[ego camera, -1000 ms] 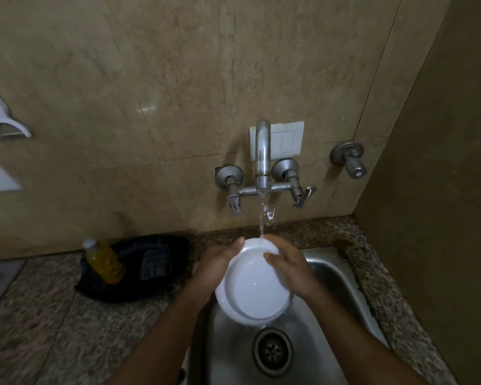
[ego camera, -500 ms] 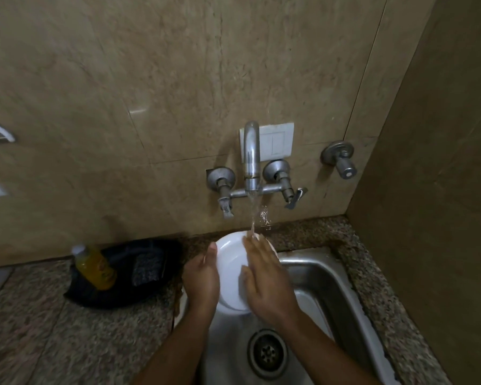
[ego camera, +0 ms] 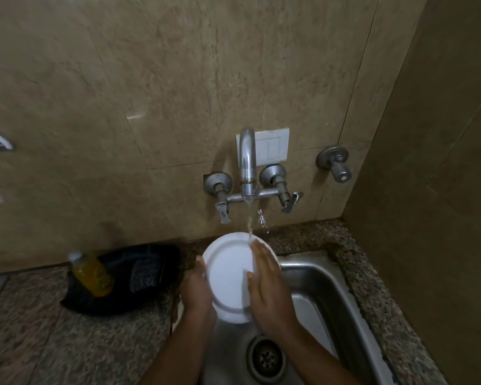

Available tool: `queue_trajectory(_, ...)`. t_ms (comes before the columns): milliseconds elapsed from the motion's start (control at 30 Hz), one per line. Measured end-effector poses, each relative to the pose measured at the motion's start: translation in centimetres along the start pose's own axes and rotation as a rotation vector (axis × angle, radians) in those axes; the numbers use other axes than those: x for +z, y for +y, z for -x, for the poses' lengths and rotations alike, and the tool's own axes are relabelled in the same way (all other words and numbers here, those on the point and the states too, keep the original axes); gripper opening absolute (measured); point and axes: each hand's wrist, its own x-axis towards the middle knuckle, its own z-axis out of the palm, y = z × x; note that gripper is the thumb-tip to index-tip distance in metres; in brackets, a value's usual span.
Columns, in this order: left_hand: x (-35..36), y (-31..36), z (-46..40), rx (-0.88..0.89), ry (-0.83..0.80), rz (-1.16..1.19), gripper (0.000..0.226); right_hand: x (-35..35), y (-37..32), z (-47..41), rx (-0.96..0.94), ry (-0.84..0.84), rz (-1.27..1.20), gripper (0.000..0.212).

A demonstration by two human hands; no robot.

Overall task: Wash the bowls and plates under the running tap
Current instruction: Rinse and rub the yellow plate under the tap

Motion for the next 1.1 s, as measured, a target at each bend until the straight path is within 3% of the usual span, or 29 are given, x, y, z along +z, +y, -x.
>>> queue_trajectory(167,0.4,-0.4,-0.2,-0.054,-0.035,0.106,0.055,-0.3,1.4,-2.2,0.140,-0.080,0.060,0.053)
queue_trajectory(233,0.6,-0.8,-1.3,-0.063,-0.010,0.148,0.067,-0.2,0.7,-2.9,0.045,-0.098,0.090,0.057)
queue_trajectory(400,0.3,2.0,-1.4,-0.144,0.032,0.228,0.037,-0.4,2.1,0.8,-0.065,-0.229,0.129,0.064)
queue_trajectory(533,1.8,0.0,-1.4,-0.095,-0.032,0.101,0.058,0.4,2.1,-2.6,0.100,-0.085,0.229,0.065)
queue_trajectory(633,2.9,-1.1,-0.9,-0.149,-0.102,0.001,0.058,0.5,0.8,-4.9,-0.042,-0.107,0.493,0.068)
queue_trajectory(767,3.0,-1.2,-0.5,-0.157,-0.124,-0.022,0.054,-0.2,2.2,-2.1,-0.290,-0.376,0.488,0.070)
queue_trajectory(900,3.5,-2.2,-0.3,-0.118,-0.160,-0.135,0.050,-0.7,4.5,-4.0,-0.007,-0.280,0.524,0.073)
queue_trajectory(1033,3.9,-0.3,0.0,-0.127,-0.129,-0.073,0.049,-0.3,2.2,-2.3,-0.301,-0.349,0.450,0.067)
queue_trajectory(1100,3.7,0.0,-0.1,-0.132,-0.147,-0.052,0.049,-1.4,3.1,-0.9,-0.342,-0.363,0.436,0.064)
